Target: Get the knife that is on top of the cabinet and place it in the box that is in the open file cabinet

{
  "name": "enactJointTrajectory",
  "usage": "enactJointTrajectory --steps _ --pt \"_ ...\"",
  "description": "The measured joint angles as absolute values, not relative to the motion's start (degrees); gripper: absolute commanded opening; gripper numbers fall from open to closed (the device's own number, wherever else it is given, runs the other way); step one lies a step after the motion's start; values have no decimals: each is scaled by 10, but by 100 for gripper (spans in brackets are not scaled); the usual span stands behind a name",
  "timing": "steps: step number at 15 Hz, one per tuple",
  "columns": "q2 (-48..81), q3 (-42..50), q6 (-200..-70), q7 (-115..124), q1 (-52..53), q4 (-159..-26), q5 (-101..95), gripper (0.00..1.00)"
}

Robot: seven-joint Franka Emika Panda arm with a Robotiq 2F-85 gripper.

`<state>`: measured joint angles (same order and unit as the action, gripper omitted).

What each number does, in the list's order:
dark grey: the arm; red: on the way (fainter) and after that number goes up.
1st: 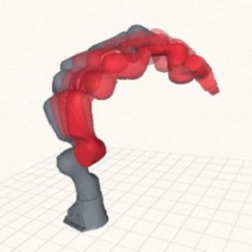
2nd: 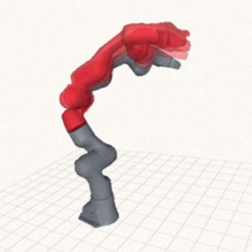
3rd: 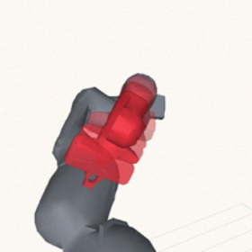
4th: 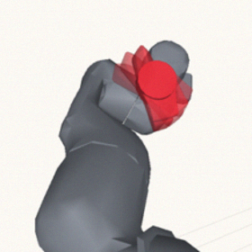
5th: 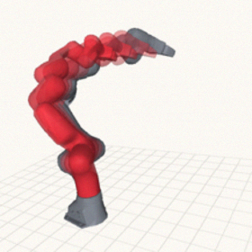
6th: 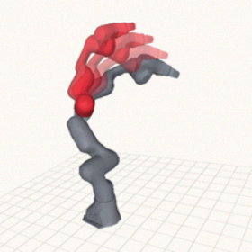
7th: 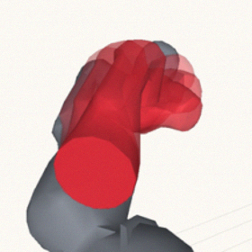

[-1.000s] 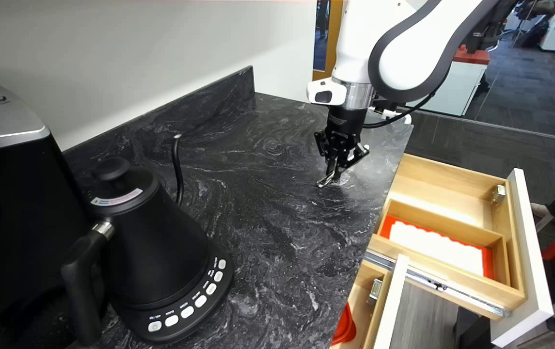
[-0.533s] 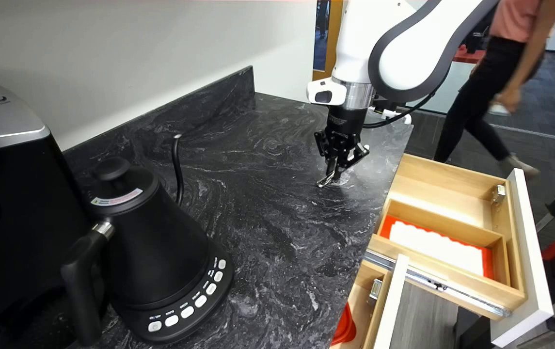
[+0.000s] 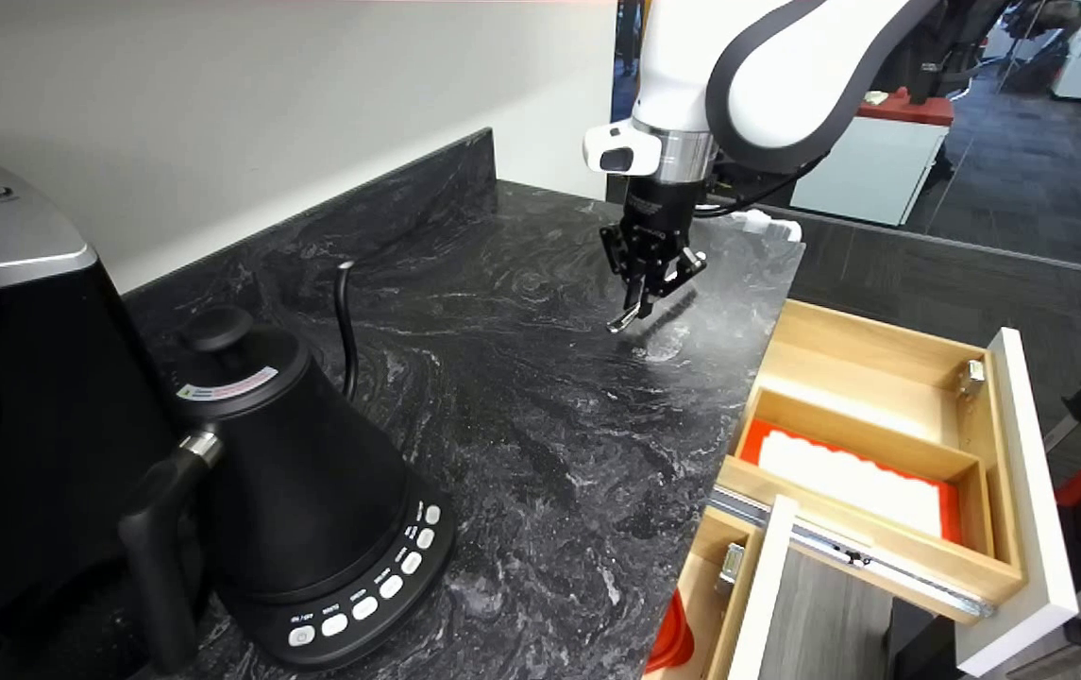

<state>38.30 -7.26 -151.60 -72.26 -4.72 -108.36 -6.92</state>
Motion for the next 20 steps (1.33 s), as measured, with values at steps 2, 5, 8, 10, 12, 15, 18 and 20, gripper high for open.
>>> enactJointTrajectory --steps 2,5,8,10,12,15,18,20 --pt "378 -63 -1495 -714 -40 -1077 -82 6" --pt "378 -44 -1469 -684 -26 -1067 -97 6" --pt "378 -31 -1453 -643 -17 -1059 -102 6" --pt "379 -27 -1446 -613 -14 -1054 -102 6" --pt "379 -24 -1441 -582 -14 -1047 -102 6" --pt "381 -13 -1440 -521 -13 -1036 -105 6" --pt "386 -3 -1429 -468 -12 -1026 -108 6" --pt "394 -4 -1412 -452 -12 -1014 -108 6"
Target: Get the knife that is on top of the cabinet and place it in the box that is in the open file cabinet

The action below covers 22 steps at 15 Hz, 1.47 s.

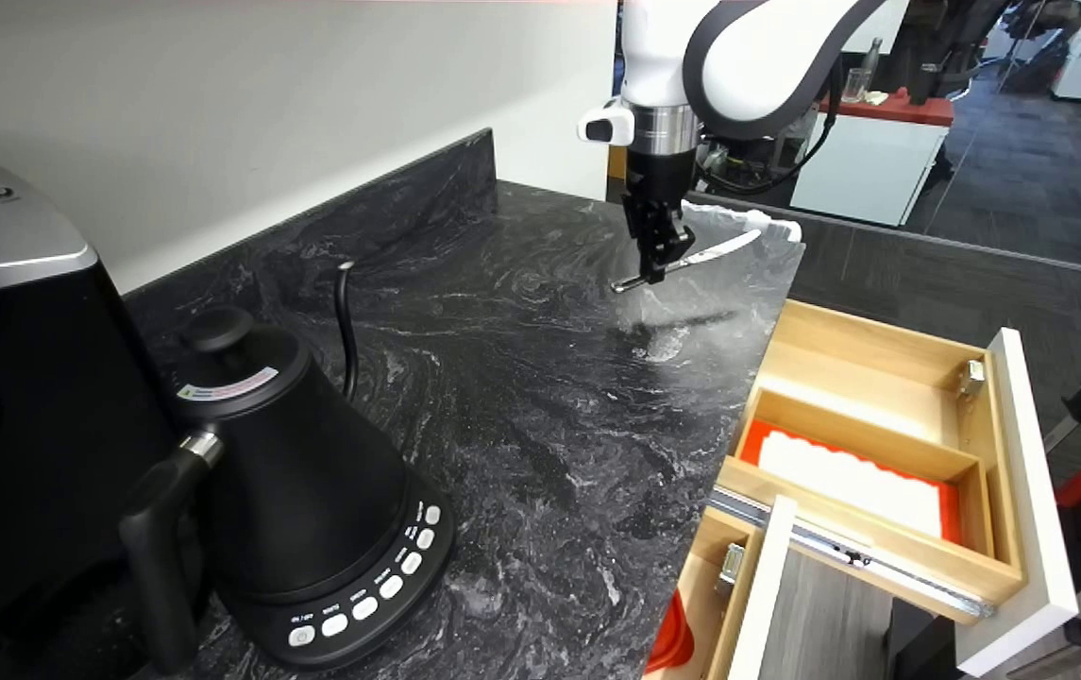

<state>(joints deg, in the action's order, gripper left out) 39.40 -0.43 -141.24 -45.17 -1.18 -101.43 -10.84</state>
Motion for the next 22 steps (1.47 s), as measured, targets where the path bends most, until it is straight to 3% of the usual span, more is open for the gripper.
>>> enactJointTrajectory --steps 14,22 --pt "440 -21 -1290 -482 -73 -870 -87 6" --pt "421 -35 -1309 -423 -59 -904 -55 6"
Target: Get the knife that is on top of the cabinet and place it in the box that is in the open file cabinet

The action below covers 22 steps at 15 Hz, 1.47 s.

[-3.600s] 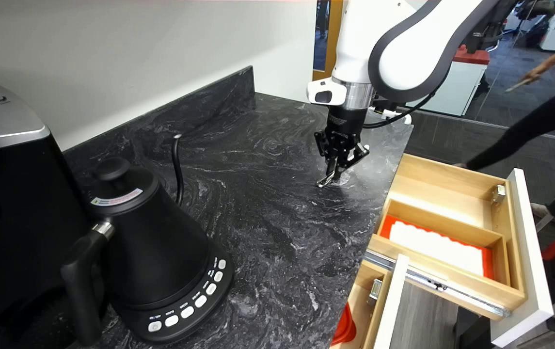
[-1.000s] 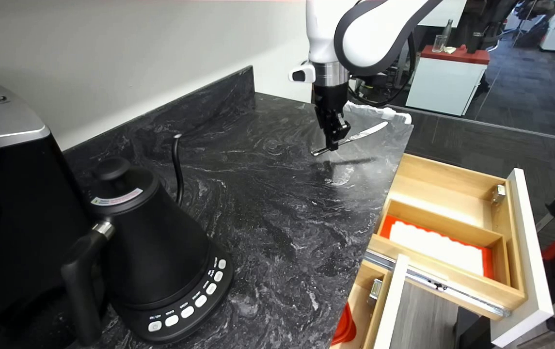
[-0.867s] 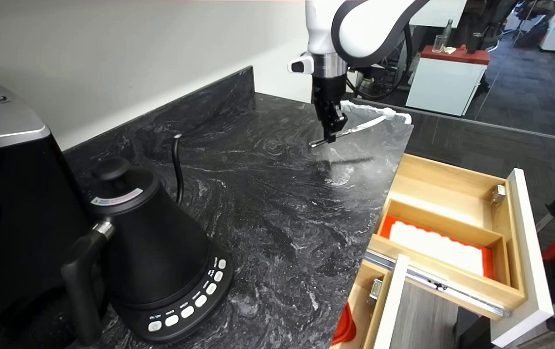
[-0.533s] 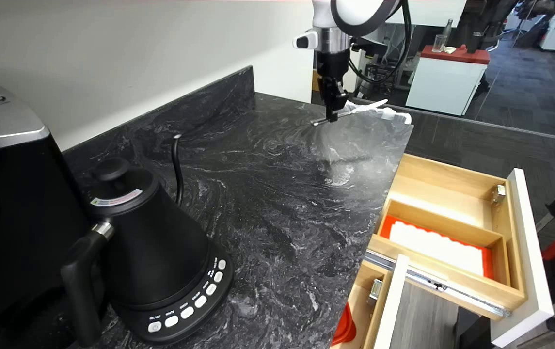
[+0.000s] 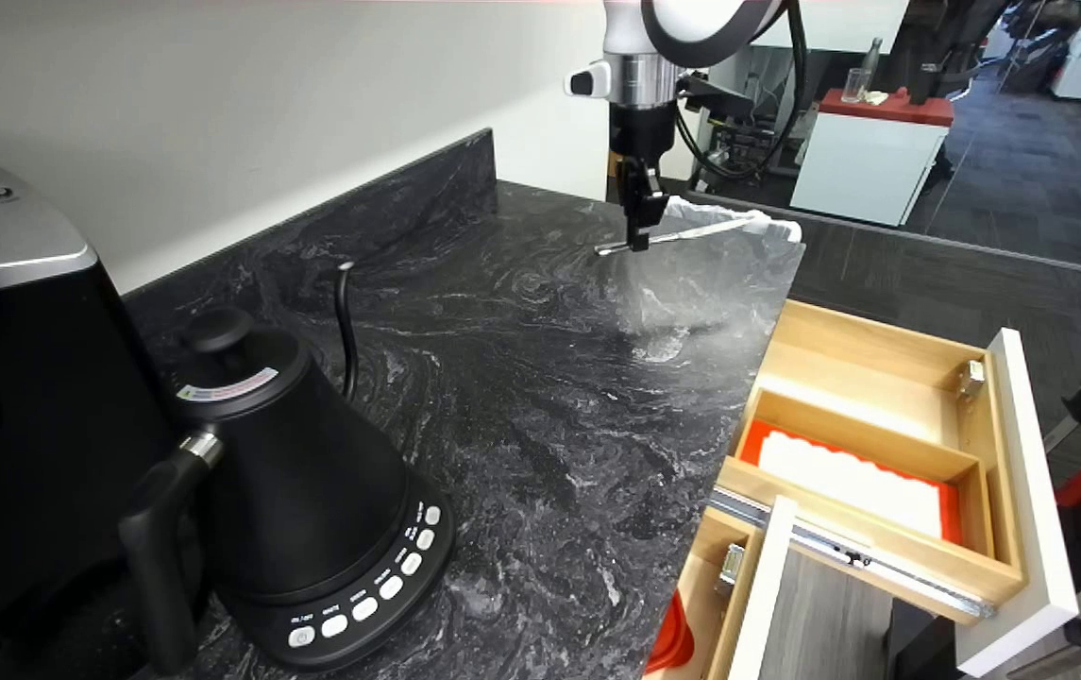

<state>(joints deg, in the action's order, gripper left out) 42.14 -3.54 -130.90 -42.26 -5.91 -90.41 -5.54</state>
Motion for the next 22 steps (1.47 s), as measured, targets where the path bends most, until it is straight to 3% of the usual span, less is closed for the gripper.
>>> enactJointTrajectory --steps 8,22 --pt "307 8 -1419 -212 13 -1067 -154 6" --pt "156 60 -1425 13 22 -1287 -210 6"
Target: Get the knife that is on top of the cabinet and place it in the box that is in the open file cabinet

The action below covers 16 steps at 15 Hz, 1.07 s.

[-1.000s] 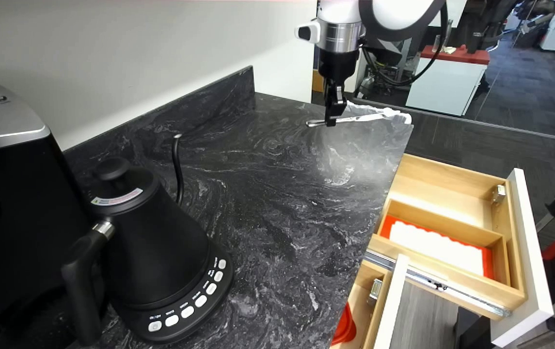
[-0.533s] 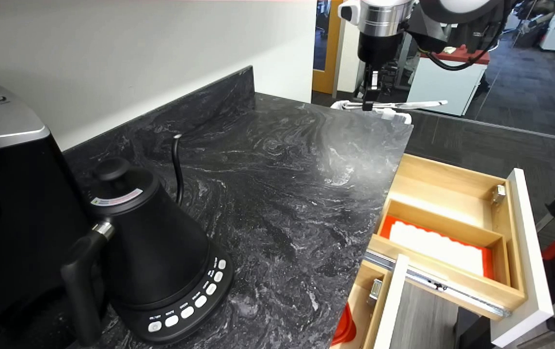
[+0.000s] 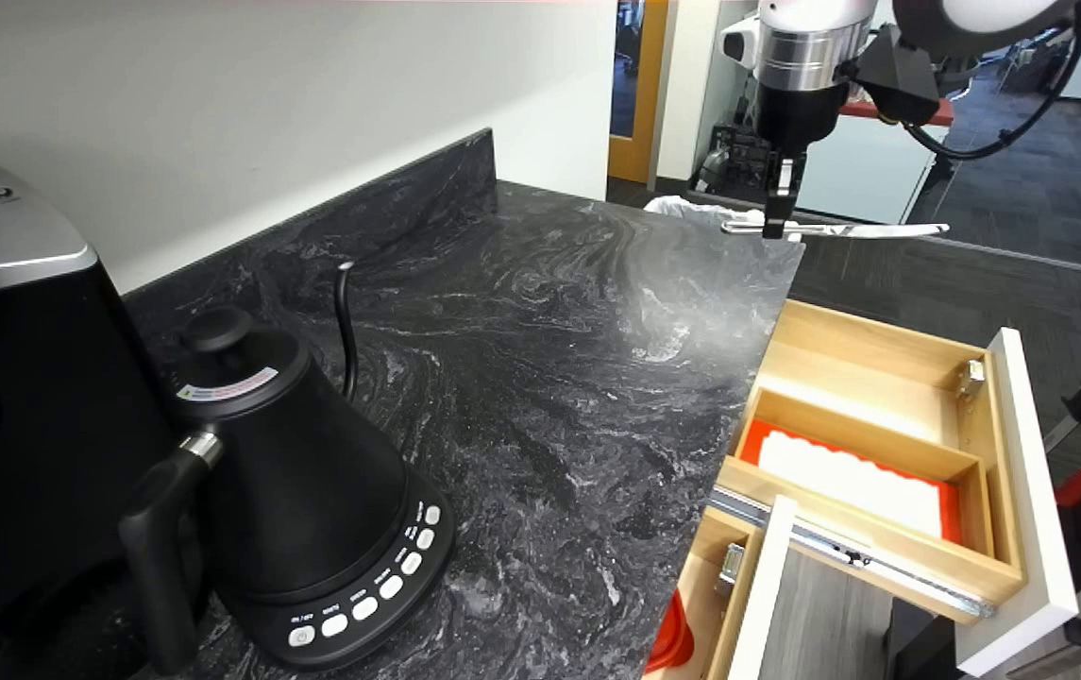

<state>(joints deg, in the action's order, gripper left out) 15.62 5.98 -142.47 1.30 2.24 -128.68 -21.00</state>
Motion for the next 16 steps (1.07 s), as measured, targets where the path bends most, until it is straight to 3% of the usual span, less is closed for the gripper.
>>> enactJointTrajectory --steps 16 --pt "19 42 -1424 84 20 -1453 -195 6"
